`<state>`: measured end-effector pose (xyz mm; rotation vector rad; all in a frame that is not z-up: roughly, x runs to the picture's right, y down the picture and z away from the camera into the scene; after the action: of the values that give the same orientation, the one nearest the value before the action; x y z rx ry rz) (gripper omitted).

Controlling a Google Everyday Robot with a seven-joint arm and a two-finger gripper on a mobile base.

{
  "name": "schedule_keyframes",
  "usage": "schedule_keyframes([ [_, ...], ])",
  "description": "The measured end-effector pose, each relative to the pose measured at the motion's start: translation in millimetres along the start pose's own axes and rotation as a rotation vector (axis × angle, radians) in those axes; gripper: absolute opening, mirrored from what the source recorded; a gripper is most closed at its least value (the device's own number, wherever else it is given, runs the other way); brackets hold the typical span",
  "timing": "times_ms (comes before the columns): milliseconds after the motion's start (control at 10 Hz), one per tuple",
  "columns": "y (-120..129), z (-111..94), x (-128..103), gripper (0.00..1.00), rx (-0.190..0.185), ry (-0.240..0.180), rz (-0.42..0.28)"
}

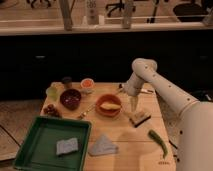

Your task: Place banana in red bowl

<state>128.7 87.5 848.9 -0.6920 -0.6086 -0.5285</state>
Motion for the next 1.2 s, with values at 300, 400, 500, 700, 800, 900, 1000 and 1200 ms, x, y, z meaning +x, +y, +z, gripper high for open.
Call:
schedule_keyframes([
  [300, 1.1, -0.4, 0.9, 0.8, 0.001, 0.0, 0.002],
  [400, 0.7, 1.1, 0.3, 0.8, -0.001, -0.002, 0.001],
  [500, 0.8, 0.8, 0.5, 0.8, 0.0, -0.002, 0.001],
  [700, 1.0, 0.8, 0.6, 0.8, 0.0, -0.002, 0.001],
  [800, 0.6, 0.8, 0.4, 0.8, 0.0, -0.002, 0.001],
  [900, 0.8, 0.8, 0.6, 0.8, 0.0, -0.002, 0.001],
  [1000, 0.7, 0.7, 0.4, 0.8, 0.0, -0.002, 0.001],
  [1200, 1.2, 0.6, 0.8, 0.8, 0.0, -0.002, 0.002],
])
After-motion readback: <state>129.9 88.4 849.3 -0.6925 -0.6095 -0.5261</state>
